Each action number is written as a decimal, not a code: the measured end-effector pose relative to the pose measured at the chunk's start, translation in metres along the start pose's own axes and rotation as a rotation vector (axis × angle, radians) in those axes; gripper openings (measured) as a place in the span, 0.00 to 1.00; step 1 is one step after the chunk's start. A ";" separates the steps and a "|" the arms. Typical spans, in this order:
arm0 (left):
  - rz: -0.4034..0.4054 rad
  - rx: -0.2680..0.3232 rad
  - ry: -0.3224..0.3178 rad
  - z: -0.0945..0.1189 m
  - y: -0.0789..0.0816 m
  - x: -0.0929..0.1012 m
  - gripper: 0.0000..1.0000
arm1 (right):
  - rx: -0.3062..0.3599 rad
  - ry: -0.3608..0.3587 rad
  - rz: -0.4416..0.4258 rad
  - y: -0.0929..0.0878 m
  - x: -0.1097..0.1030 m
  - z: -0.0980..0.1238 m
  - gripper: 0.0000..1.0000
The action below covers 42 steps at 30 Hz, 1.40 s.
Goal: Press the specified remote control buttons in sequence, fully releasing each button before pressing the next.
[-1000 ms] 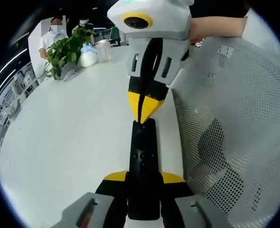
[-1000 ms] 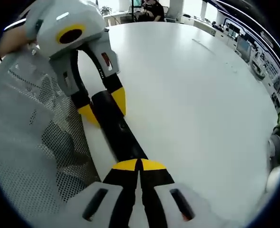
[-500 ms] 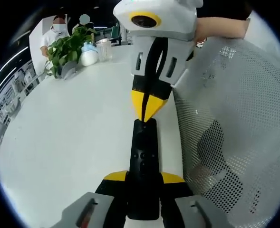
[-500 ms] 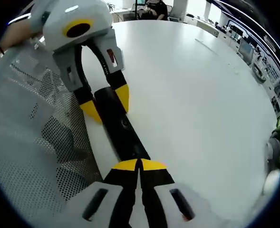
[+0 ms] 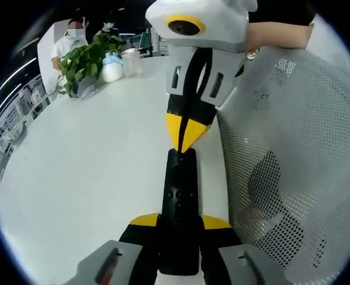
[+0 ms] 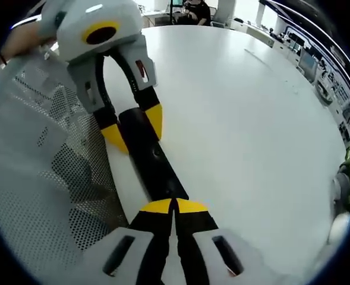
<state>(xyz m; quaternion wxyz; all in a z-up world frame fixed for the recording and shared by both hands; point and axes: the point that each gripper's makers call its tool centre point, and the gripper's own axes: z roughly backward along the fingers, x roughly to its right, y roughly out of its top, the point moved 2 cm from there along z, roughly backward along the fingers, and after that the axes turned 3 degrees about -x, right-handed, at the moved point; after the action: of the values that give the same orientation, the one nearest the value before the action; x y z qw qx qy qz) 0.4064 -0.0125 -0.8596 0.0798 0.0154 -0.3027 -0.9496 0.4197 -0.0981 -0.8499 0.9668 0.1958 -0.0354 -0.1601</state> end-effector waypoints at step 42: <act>-0.004 0.000 -0.002 0.000 0.000 0.001 0.24 | 0.005 -0.003 0.074 0.009 -0.007 -0.003 0.00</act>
<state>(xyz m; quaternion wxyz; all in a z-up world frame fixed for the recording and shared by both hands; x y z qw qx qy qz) 0.4059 -0.0129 -0.8593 0.0777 0.0152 -0.3025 -0.9498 0.4160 -0.0874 -0.8490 0.9715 0.1967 -0.0443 -0.1242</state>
